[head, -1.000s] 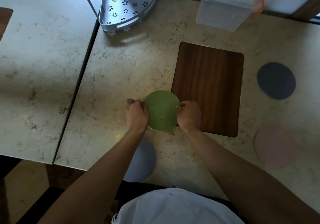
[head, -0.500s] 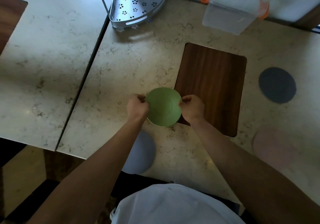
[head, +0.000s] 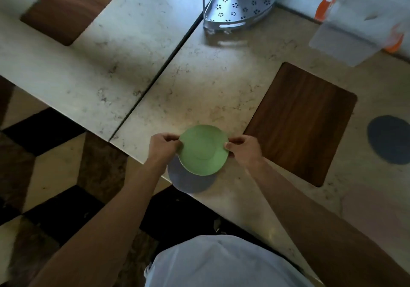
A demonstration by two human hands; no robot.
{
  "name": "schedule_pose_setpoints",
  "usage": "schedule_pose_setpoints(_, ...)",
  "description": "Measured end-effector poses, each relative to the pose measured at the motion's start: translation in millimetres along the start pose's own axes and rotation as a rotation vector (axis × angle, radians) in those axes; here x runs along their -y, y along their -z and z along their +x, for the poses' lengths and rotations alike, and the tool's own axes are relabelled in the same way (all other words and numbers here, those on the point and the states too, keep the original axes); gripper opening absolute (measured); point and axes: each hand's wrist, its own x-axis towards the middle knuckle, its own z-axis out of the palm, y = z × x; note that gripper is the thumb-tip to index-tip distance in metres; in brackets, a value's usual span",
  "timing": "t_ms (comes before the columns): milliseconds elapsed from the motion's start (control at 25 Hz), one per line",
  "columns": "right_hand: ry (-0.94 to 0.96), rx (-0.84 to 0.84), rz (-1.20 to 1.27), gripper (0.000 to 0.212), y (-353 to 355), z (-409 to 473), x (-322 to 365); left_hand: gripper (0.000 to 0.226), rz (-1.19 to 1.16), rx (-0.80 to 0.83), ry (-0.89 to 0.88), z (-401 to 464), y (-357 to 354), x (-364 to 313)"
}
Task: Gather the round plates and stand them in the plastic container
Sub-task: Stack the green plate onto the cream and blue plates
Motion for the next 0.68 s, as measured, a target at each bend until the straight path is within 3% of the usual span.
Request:
schedule_pose_setpoints(200,0.062,0.057,-0.194,0.016,-28,-20,-13,0.018,0.040,-0.028,0.093,-15,31,49)
schedule_pose_setpoints(400,0.142,-0.016,-0.368,0.020,-38,-31,-17,0.018,0.093,-0.057,0.049,-19,32,55)
schedule_pose_setpoints(680,0.172,-0.055,-0.417,0.018,-37,-37,-17,0.015,0.146,-0.051,-0.017,-25,27,57)
